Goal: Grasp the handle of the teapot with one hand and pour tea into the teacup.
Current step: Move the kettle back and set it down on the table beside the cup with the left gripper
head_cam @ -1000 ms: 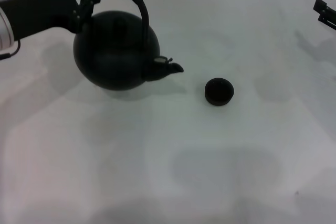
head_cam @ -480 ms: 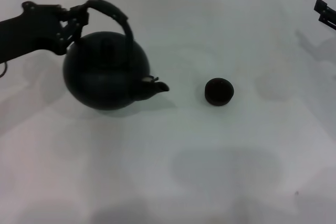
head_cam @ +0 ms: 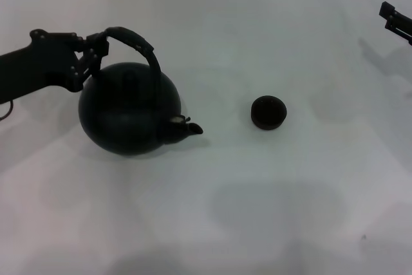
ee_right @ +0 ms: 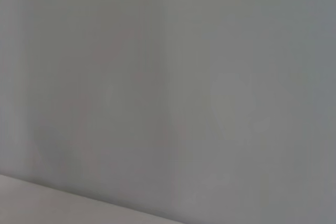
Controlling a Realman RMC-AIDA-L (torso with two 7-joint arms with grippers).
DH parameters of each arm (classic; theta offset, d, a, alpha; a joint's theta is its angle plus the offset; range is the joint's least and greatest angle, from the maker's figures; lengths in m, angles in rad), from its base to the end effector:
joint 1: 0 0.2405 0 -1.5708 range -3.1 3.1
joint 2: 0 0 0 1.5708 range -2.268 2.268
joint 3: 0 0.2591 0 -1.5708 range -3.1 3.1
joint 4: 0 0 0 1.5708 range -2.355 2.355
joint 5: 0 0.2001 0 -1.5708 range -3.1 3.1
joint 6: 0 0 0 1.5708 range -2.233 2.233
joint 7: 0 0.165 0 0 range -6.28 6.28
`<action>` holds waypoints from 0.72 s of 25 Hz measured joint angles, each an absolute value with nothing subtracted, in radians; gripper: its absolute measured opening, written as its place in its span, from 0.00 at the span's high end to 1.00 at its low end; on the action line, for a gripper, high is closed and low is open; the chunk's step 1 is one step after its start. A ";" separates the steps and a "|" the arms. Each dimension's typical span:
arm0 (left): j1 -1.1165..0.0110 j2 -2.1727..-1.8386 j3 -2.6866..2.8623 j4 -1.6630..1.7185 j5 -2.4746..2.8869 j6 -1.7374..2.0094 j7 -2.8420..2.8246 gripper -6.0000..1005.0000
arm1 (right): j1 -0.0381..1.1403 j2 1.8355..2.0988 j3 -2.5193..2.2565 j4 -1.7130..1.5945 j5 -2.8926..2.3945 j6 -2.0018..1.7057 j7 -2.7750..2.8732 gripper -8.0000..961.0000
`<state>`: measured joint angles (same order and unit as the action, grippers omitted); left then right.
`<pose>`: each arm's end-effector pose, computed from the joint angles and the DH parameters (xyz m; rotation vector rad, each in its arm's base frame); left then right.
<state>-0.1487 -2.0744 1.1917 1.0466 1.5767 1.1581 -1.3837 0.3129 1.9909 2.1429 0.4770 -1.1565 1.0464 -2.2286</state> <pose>-0.2742 0.3138 0.0024 -2.4170 -0.5153 -0.5560 0.3471 0.3465 0.0322 -2.0088 0.6203 0.6048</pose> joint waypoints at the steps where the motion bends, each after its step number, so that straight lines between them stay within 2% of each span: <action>1: -0.153 -2.075 1.190 1.036 1.576 1.158 -1.373 0.89 | 0.313 1.991 2.143 0.477 -1.157 1.046 -2.229 0.12; 18: -0.167 -2.075 1.176 0.934 1.564 1.152 -1.277 0.89 | 0.310 1.994 2.143 0.477 -1.160 1.045 -2.229 0.12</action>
